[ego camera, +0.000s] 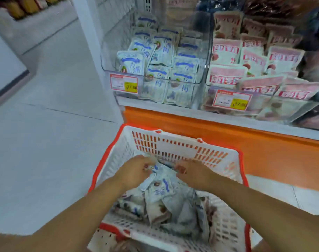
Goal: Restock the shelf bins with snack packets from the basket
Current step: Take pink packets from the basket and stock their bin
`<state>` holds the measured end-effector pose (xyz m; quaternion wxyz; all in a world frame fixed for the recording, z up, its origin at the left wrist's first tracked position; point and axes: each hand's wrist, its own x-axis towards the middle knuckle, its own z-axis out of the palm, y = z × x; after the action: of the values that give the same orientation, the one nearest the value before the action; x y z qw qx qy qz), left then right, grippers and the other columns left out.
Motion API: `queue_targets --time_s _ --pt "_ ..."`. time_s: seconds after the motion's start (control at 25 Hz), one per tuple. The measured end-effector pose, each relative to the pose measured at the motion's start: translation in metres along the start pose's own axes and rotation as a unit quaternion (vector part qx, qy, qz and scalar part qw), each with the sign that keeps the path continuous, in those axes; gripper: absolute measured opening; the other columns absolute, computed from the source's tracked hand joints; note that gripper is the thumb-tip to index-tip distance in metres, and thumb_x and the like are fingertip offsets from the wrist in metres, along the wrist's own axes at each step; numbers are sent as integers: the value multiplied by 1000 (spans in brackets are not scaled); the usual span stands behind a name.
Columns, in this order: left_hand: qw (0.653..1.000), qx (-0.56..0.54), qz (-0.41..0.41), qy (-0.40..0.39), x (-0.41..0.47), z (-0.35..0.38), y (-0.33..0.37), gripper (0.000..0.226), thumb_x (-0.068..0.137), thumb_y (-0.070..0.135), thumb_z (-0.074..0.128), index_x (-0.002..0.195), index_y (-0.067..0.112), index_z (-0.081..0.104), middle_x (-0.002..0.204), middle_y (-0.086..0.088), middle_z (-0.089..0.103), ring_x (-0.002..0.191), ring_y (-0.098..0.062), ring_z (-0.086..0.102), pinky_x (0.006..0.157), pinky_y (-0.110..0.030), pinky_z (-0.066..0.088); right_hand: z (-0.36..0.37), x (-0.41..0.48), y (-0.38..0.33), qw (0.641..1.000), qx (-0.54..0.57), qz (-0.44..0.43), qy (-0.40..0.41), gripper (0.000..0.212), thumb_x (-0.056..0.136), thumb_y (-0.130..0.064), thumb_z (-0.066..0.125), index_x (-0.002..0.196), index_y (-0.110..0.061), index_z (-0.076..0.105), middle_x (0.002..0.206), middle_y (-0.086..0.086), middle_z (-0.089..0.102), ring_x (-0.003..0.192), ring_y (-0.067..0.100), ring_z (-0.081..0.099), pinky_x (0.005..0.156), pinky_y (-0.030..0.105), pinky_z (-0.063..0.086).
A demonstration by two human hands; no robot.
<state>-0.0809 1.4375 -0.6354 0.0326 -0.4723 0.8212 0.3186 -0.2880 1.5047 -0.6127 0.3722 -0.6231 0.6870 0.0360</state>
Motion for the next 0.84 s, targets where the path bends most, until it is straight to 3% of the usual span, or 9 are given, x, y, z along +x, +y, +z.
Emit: queue_targets --time_s 0.12,0.32,0.48,0.64,0.72,0.8,0.84 --pt "985 65 -103 -119 -3 41 -57 44 92 22 62 134 16 54 140 -5 52 126 -20 50 103 -25 37 59 29 11 995 21 41 -94 32 101 -18 44 131 -19 57 139 5 54 119 24 55 93 30 44" --pt "966 167 -148 -129 5 74 -97 47 86 25 68 129 13 53 131 -10 56 121 -27 53 103 -33 43 97 56 2 990 95 59 -91 32 102 -18 43 129 -16 60 137 4 56 122 21 54 98 29 43" --pt "947 246 -149 -140 12 80 -91 56 81 21 68 132 22 46 122 -7 60 116 -26 54 93 -37 48 101 70 14 982 150 91 -71 27 100 -21 46 122 -20 63 131 2 59 112 19 58 84 24 42" --pt "951 224 -165 -133 11 61 -74 49 83 51 60 120 19 55 116 -6 62 114 -23 52 91 -35 45 98 66 27 970 210 117 -39 24 100 -23 49 119 -22 63 128 1 59 110 18 58 83 25 42" --pt "964 144 -164 -153 7 41 -65 45 92 53 45 112 16 62 105 -4 65 104 -20 54 84 -32 45 95 61 28 958 257 124 -24 23 98 -23 54 119 -24 62 127 1 59 107 16 59 79 22 43" --pt "964 -81 -183 -175 -3 21 -53 40 97 46 43 114 15 64 98 -1 68 95 -16 62 79 -28 47 87 55 21 928 349 128 -34 23 94 -21 58 115 -29 61 126 1 60 102 14 62 78 23 49" --pt "933 -230 -204 -190 -10 14 -46 36 98 39 45 119 15 63 103 -2 71 98 -17 66 83 -30 51 82 52 15 897 421 122 -57 25 93 -21 60 116 -31 61 126 3 61 103 16 63 81 26 51"
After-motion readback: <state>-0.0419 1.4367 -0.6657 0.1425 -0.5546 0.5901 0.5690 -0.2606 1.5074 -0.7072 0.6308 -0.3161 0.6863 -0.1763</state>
